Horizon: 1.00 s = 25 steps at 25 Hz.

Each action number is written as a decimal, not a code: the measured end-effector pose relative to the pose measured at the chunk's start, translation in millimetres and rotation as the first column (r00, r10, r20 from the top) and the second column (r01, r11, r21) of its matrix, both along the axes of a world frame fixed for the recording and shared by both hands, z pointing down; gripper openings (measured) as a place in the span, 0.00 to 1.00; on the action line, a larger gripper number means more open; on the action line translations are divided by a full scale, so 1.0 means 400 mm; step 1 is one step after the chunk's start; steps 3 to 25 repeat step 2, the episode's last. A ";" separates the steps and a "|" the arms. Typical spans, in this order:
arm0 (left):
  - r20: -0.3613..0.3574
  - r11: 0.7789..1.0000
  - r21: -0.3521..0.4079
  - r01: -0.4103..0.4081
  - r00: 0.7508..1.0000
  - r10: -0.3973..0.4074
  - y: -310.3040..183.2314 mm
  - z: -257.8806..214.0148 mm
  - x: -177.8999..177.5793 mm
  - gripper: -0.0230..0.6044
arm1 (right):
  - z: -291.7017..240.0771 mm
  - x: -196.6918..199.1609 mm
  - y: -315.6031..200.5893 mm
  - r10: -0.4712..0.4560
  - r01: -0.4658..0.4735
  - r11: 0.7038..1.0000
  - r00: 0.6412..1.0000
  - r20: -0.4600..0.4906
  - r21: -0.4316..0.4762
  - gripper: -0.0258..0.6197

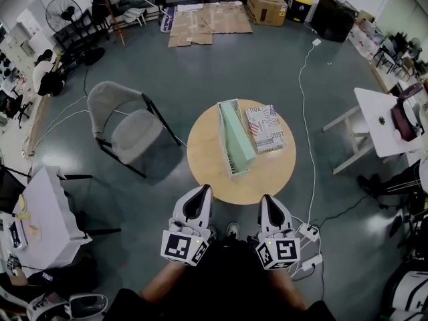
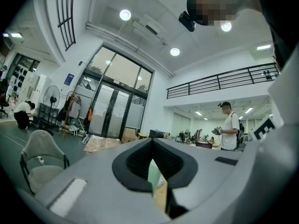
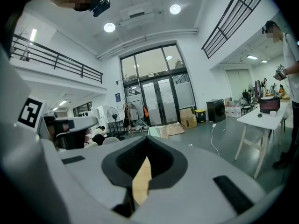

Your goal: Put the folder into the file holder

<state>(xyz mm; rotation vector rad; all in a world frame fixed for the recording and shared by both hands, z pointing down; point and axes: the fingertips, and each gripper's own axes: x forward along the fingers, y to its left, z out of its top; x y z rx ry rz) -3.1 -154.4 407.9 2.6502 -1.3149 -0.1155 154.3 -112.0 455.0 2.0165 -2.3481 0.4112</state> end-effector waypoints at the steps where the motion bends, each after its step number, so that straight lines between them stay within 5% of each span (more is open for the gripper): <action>1: 0.000 1.000 0.002 0.000 1.000 0.000 -0.002 -0.002 0.001 0.04 | -0.001 0.000 -0.003 -0.001 0.001 1.000 1.000 0.000 0.002 0.03; 25: 0.001 1.000 0.004 -0.001 1.000 0.001 -0.004 -0.003 0.003 0.04 | -0.002 0.000 -0.006 -0.002 0.002 1.000 1.000 0.000 0.005 0.03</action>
